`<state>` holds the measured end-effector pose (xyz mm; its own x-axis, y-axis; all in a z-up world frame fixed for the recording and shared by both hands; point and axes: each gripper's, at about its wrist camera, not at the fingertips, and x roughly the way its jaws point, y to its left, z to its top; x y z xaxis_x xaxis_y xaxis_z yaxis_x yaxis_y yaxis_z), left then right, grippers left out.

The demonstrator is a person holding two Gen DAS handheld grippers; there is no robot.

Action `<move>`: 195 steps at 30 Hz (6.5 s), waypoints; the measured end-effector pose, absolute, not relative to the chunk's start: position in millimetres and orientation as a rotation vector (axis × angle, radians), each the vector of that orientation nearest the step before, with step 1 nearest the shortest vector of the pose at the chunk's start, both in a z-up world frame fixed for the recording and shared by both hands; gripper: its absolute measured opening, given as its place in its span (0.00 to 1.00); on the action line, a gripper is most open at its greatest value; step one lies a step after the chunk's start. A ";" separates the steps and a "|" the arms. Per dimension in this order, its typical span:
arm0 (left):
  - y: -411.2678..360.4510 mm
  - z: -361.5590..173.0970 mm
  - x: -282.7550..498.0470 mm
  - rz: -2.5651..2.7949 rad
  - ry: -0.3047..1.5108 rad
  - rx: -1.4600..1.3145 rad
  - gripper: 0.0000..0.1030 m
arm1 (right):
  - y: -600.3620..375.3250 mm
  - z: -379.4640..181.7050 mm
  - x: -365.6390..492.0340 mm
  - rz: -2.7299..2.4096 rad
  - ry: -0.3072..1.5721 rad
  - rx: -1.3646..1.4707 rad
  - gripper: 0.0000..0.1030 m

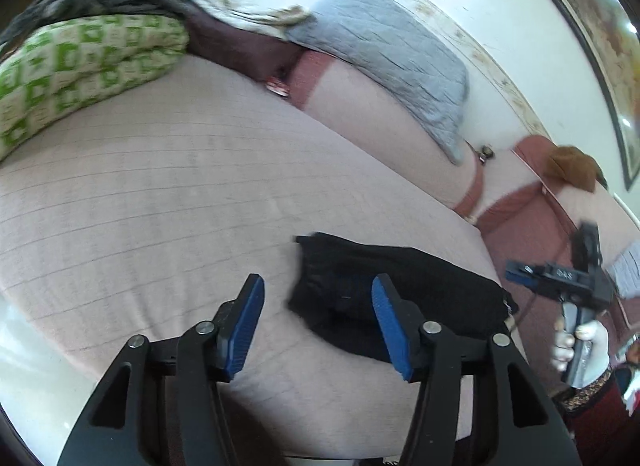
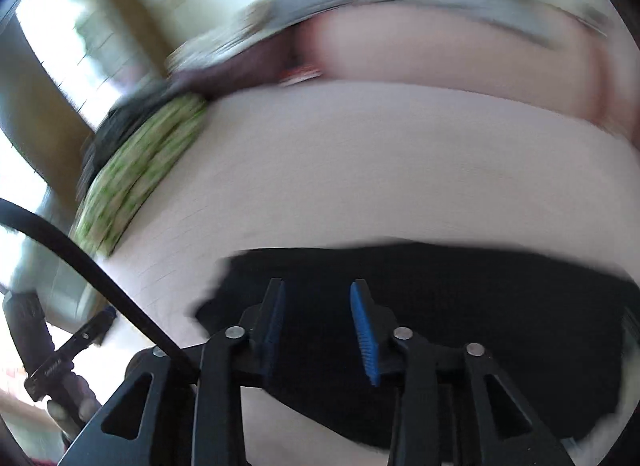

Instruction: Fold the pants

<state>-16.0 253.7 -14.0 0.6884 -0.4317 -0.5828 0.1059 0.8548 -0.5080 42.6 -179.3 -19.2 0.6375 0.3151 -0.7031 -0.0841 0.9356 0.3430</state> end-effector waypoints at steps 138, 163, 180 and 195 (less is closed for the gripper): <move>177.8 -90.2 46.6 -0.103 1.065 -0.435 0.64 | -137.5 -87.5 63.8 0.392 1.030 0.314 0.60; 214.0 -123.2 21.7 -0.311 0.831 -0.836 0.70 | 110.3 -119.2 182.1 0.538 1.196 -0.208 0.66; 184.2 -88.0 20.3 -0.375 0.896 -0.790 0.16 | 62.4 -95.9 169.2 0.516 1.115 -0.166 0.24; 9.5 -74.0 45.1 -0.580 0.999 -0.550 0.16 | -147.2 -96.6 137.9 0.377 1.019 0.193 0.24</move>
